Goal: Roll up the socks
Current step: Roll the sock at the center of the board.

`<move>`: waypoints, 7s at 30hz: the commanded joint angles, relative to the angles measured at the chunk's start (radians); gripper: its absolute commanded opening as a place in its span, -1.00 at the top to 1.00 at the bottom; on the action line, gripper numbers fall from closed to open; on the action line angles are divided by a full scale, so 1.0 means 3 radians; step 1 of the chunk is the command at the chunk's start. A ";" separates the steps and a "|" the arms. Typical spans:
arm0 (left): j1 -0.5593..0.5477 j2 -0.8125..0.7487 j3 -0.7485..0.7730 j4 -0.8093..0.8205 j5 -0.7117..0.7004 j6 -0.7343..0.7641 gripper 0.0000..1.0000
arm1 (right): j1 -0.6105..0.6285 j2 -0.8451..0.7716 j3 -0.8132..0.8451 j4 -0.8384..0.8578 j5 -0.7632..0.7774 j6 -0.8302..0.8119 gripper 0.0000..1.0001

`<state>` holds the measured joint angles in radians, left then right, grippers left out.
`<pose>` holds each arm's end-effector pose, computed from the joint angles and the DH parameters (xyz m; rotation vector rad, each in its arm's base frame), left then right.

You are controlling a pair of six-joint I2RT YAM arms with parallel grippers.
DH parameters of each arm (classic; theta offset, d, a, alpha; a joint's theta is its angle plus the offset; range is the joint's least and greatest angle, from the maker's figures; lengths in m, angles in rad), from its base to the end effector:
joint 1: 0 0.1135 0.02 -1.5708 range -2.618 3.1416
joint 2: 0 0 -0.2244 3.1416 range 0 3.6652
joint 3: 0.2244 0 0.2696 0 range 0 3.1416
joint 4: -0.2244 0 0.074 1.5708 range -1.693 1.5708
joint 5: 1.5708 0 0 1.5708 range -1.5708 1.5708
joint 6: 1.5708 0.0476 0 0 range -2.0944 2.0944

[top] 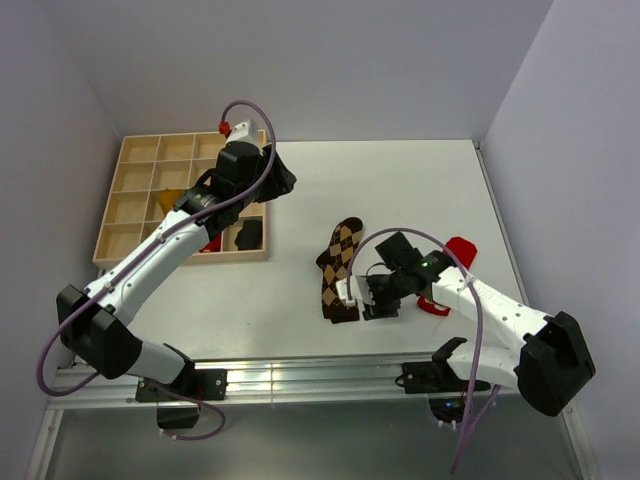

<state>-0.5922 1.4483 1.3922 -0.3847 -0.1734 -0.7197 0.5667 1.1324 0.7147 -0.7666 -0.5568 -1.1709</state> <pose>0.3097 -0.1984 0.3298 -0.2450 2.0530 -0.6560 0.1826 0.1460 0.1589 -2.0475 1.5441 0.5496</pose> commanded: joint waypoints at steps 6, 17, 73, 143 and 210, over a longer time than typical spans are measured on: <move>0.0113 -0.0302 -0.0074 -0.0021 -0.0036 0.0026 -0.15 | 0.0688 0.0157 -0.0270 0.1107 0.0562 0.0559 -0.13; 0.0225 -0.0353 -0.0182 0.0024 0.0102 0.0072 -0.15 | 0.0990 0.0536 -0.0317 0.1635 0.0859 0.0718 -0.07; 0.0221 -0.0532 -0.1551 0.1592 0.0814 0.0374 0.11 | 0.0019 0.2180 0.1482 -0.1406 -0.0858 0.0079 0.53; -0.1314 0.1134 -0.1696 0.1667 0.0445 0.0522 0.99 | -0.1515 0.1984 0.1780 -0.0426 -0.0941 0.2001 0.09; -0.0506 0.1095 -0.1230 0.1052 0.1883 0.0149 0.11 | 0.0157 0.0898 0.0194 0.0409 -0.0204 0.0738 0.78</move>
<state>-0.7483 1.8706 1.0691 -0.1913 0.5087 -0.6380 0.6556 1.3602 0.7105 -0.4316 -0.4839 -0.9585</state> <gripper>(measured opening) 0.443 0.165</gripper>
